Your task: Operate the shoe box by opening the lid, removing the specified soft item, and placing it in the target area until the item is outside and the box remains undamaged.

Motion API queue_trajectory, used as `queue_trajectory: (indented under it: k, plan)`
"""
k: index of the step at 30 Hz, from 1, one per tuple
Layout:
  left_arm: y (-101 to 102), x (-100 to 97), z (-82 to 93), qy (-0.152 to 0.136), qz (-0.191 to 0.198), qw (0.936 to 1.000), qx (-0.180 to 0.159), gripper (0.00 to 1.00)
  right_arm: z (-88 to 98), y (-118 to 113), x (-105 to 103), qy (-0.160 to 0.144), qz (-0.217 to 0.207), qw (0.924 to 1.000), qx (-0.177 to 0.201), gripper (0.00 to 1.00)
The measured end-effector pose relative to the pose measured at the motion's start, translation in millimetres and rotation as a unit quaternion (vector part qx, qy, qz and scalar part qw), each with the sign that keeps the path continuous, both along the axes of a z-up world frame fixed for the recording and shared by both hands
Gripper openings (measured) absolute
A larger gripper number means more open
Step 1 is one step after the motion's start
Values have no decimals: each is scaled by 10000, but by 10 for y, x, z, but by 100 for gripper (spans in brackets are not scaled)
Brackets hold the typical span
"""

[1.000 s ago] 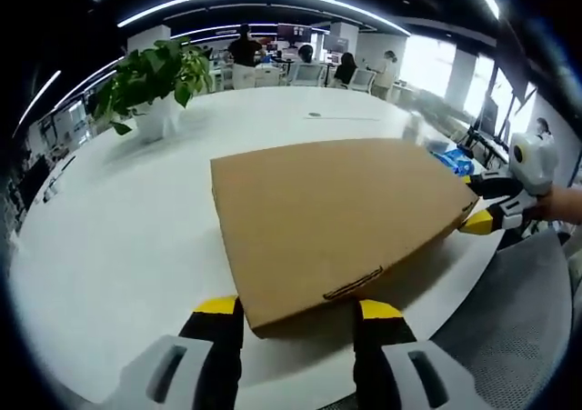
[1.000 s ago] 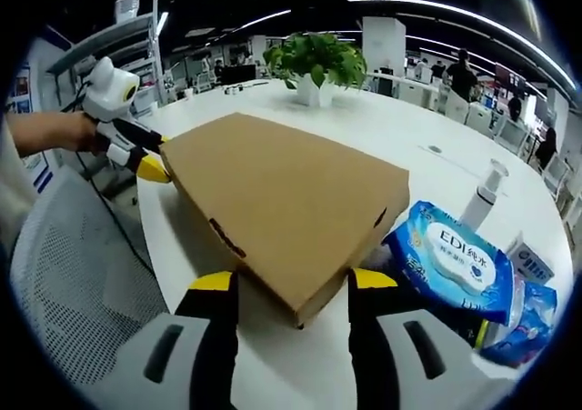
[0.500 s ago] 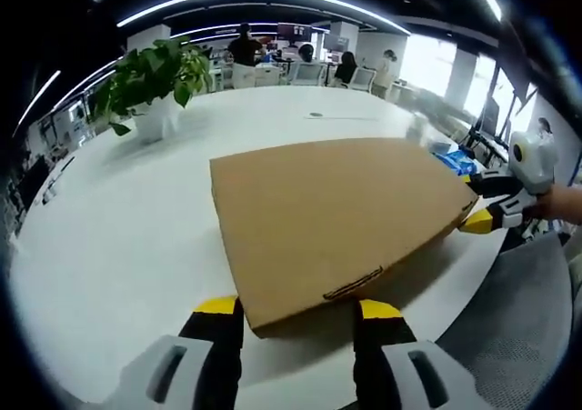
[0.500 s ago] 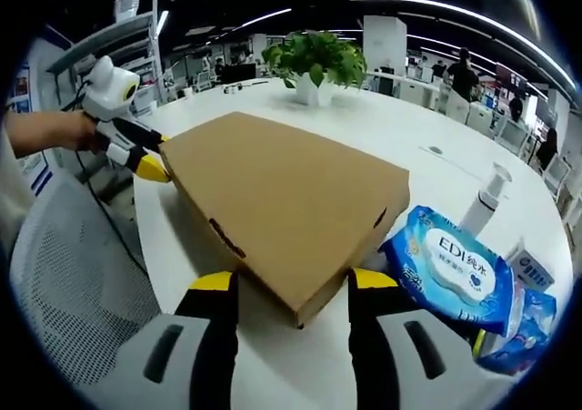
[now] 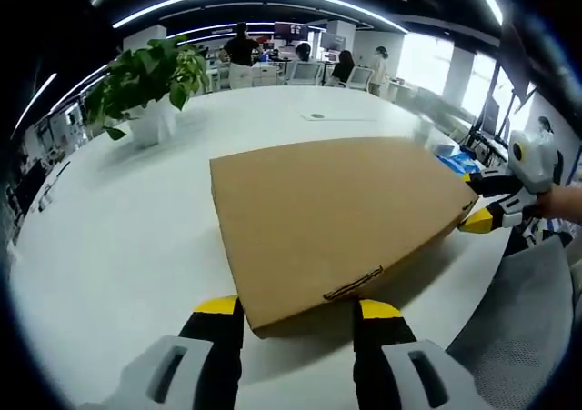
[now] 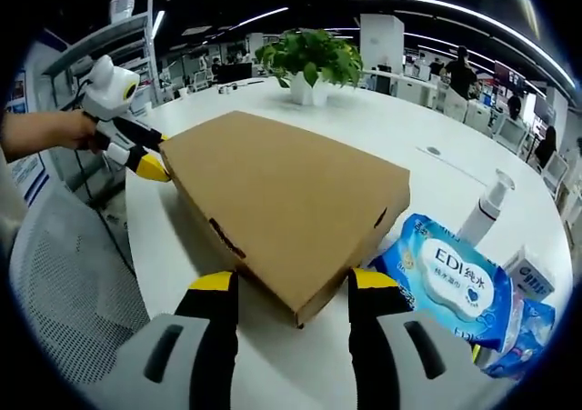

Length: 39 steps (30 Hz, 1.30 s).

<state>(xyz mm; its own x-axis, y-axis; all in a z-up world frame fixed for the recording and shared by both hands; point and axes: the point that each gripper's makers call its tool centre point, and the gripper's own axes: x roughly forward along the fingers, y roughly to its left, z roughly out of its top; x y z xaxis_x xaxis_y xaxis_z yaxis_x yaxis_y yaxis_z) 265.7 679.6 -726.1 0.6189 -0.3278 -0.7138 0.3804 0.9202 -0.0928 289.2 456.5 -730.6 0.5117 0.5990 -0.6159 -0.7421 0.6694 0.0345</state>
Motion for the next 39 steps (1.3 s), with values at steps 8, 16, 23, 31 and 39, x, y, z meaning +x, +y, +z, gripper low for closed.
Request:
queue_trajectory:
  k: [8, 16, 23, 31, 39]
  plan:
    - [8, 169, -3, 5, -45, 10000, 4, 48, -4, 0, 137, -10, -40, 10000, 11, 45]
    - [-10, 321, -2, 14, -76, 10000, 10, 48, -1, -16, 287, -19, -68, 10000, 19, 44]
    - [1, 438, -4, 34, -70, 10000, 50, 48, -4, 0, 417, -15, -25, 10000, 15, 44]
    - [36, 515, -1, 26, -74, 10000, 44, 48, -2, 45, 490, -1, -32, 10000, -4, 44]
    - [88, 579, 3, 35, -73, 10000, 47, 48, -2, 88, 549, 8, -28, 10000, -11, 44]
